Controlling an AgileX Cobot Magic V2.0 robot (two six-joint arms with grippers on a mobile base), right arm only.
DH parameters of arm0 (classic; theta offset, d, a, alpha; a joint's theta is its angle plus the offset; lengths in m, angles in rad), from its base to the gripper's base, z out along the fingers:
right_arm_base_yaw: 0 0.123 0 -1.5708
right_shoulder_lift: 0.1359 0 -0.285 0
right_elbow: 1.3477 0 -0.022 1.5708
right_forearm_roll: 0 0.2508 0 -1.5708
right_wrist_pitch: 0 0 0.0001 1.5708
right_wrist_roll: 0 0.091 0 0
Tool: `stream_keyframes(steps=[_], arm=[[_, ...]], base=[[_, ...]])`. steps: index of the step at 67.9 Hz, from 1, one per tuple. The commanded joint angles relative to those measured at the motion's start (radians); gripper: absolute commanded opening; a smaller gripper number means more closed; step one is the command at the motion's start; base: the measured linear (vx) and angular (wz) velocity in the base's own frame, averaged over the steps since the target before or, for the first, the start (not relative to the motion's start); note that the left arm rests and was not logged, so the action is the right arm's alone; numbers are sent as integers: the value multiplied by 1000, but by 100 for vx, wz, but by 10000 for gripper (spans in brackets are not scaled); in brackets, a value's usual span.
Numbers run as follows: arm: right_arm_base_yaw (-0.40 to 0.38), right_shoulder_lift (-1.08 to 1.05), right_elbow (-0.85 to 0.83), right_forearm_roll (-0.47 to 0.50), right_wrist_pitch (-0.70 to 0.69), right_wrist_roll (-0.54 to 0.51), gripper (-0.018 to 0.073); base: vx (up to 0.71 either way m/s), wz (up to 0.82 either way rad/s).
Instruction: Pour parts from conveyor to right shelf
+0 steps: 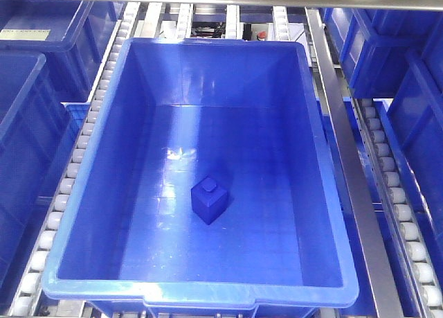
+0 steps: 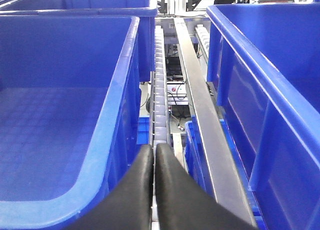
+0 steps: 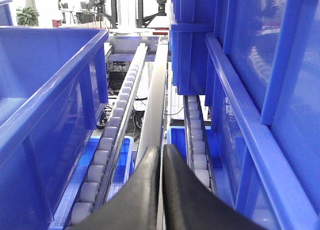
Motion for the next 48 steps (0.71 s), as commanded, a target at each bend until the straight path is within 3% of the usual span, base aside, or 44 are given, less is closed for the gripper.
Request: stream_keyframes(steps=[1, 48], arm=[[-6, -18, 1, -2, -74, 0, -11], [-6, -18, 1, -2, -74, 0, -11]], base=[[0, 0], [0, 0]])
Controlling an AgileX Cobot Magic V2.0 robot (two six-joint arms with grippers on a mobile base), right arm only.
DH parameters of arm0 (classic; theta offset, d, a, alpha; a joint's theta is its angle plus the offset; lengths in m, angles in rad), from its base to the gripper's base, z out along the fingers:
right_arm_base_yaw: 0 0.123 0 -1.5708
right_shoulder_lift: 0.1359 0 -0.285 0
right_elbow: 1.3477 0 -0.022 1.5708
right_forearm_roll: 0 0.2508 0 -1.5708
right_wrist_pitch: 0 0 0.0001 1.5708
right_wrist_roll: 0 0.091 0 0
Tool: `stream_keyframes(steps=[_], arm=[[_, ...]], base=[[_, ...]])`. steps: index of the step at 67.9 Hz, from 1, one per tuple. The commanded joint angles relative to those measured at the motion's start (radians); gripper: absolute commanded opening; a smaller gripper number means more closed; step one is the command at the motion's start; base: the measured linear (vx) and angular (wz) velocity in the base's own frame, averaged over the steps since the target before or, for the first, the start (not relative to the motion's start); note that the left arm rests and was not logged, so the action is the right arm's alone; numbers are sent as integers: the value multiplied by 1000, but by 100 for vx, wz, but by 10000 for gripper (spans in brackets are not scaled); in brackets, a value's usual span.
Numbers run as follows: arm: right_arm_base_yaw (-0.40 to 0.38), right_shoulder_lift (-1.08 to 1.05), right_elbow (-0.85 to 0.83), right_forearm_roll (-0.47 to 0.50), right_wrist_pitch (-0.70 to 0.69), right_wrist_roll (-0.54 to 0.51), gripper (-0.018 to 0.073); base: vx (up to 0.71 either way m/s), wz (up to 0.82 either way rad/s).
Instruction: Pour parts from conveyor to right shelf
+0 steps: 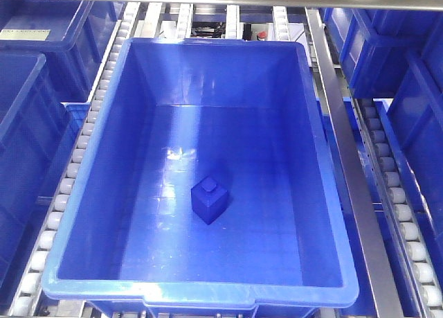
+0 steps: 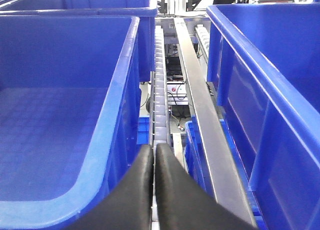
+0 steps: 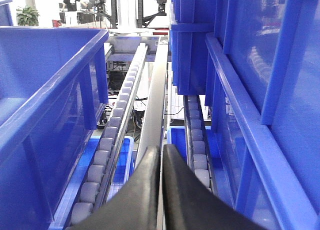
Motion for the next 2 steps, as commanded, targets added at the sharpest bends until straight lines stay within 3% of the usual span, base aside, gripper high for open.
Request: stream_keyframes(steps=[1, 2], arm=[[-6, -18, 1, -2, -74, 0, -11], [-6, -18, 1, -2, -74, 0, -11]], base=[[0, 0], [0, 0]])
